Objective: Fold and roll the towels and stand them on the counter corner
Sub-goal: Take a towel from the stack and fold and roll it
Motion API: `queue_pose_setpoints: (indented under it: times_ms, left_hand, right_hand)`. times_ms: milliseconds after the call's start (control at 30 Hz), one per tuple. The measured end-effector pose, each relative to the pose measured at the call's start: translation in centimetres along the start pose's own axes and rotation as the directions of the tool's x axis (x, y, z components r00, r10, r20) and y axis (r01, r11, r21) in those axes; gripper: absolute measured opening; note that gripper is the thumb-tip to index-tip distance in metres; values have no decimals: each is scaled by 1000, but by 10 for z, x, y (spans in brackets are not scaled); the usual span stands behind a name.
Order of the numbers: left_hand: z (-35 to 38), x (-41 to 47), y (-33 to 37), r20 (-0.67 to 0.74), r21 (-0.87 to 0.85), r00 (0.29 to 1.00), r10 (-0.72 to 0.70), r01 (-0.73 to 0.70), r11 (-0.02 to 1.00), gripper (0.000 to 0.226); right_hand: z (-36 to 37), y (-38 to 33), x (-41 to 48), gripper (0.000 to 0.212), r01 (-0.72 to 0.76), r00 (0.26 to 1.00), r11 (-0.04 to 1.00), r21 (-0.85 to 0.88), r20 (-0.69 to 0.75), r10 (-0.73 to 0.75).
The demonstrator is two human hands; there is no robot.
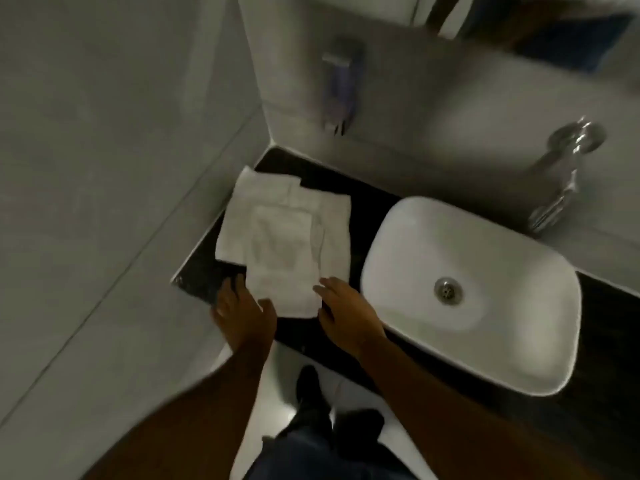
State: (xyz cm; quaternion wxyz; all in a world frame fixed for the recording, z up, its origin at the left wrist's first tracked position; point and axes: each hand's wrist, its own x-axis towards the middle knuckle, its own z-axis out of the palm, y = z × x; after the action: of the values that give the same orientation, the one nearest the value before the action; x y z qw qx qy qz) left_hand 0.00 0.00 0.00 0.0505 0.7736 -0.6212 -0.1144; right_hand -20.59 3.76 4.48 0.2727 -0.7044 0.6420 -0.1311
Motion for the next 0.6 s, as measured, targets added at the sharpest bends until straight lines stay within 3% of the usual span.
queue_pose_setpoints:
  times_ms: [67,100,233,333,433,533,600]
  left_hand:
    - [11,11,-2,120,-60,943,-311,319,946,74]
    - [17,17,-4,211,-31,910,-356,370,928,73]
    - [28,32,-11,378,-37,844,-381,425,905,67]
    - [28,38,-14,456,-224,810,-369,505,833,57]
    - [17,36,-10,472,-559,836,-278,528,639,42]
    - [-5,38,-6,509,-714,818,-269,576,398,43]
    - [-23,40,0,513,-784,823,-243,565,258,55]
  right_hand:
    - [17,4,4,45,15,1000,1000,-7,7,-15]
    - [24,5,4,46,-6,999,1000,-16,35,6]
    - [32,6,16,54,-61,980,997,-57,184,71]
    - [34,1,30,60,-61,981,996,-59,179,71]
    - [38,-3,40,72,-32,981,995,-95,187,49]
    - [43,-7,49,85,-33,982,989,-147,177,59]
    - [45,-12,51,80,-81,991,984,-157,88,96]
